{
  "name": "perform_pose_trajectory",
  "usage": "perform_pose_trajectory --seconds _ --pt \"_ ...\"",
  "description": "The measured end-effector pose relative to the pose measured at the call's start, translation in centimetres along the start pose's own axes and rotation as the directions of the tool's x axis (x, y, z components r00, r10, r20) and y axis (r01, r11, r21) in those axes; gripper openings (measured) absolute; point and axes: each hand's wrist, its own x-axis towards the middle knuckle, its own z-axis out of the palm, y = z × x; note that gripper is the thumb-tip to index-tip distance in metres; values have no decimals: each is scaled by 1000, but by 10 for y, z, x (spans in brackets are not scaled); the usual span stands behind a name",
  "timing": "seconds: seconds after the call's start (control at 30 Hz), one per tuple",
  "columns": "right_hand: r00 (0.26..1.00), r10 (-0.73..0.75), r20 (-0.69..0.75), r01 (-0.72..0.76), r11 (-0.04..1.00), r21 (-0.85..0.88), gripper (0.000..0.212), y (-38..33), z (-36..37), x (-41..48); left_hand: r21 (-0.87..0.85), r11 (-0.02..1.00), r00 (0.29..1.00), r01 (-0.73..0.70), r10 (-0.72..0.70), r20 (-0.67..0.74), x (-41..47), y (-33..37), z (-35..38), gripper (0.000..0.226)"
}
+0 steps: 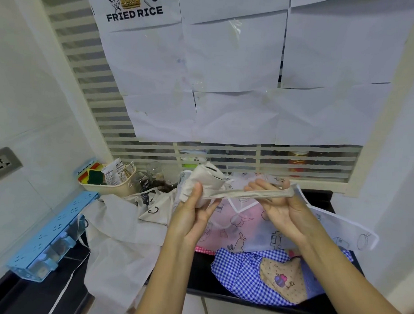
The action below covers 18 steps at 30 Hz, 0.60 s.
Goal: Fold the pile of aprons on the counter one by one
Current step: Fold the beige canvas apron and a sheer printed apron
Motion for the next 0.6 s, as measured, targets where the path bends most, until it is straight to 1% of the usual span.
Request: perform_pose_trajectory --seconds 0.03,0.07,0.13,0.2,0.23,0.3,0.37,0.43,0.47,0.5,0.53,0.6 --pt "998 57 9 -57 998 -39 130 -3 -3 2 118 992 999 -46 46 6 -2 0 3 33" --pt "992 121 21 -119 990 -73 127 -8 -6 5 235 969 997 -77 67 49 -3 -2 3 33" --pt "969 242 48 -227 951 -208 126 -22 -6 7 465 879 990 -105 46 136 -4 -6 4 29" --pt "924 368 105 -293 857 -424 128 -36 1 9 604 789 979 -118 -11 205 -7 -12 6 26" --pt "891 431 141 -301 794 -529 126 -42 7 10 643 755 974 -130 -26 227 -7 -15 8 24" --pt "825 531 191 -270 669 -693 119 -51 18 14 691 707 971 -153 -24 239 -7 -19 12 17" --pt "805 567 173 -211 546 -811 110 -53 31 15 749 639 966 -176 -33 255 -3 -21 15 19" --pt "840 535 91 -181 435 -882 112 -52 44 16 827 523 945 -206 -115 308 -3 -22 17 23" --pt "869 491 58 -166 401 -901 115 -52 49 16 861 462 933 -215 -164 321 -4 -24 16 24" --pt "906 422 41 -146 402 -904 118 -52 53 19 875 428 921 -225 -199 334 -5 -26 15 23" --pt "942 335 32 -130 448 -885 114 -52 55 22 872 428 913 -236 -210 350 -8 -26 15 21" --pt "981 190 -41 -152 617 -772 91 -55 56 30 842 469 900 -268 -190 393 -13 -24 13 13"
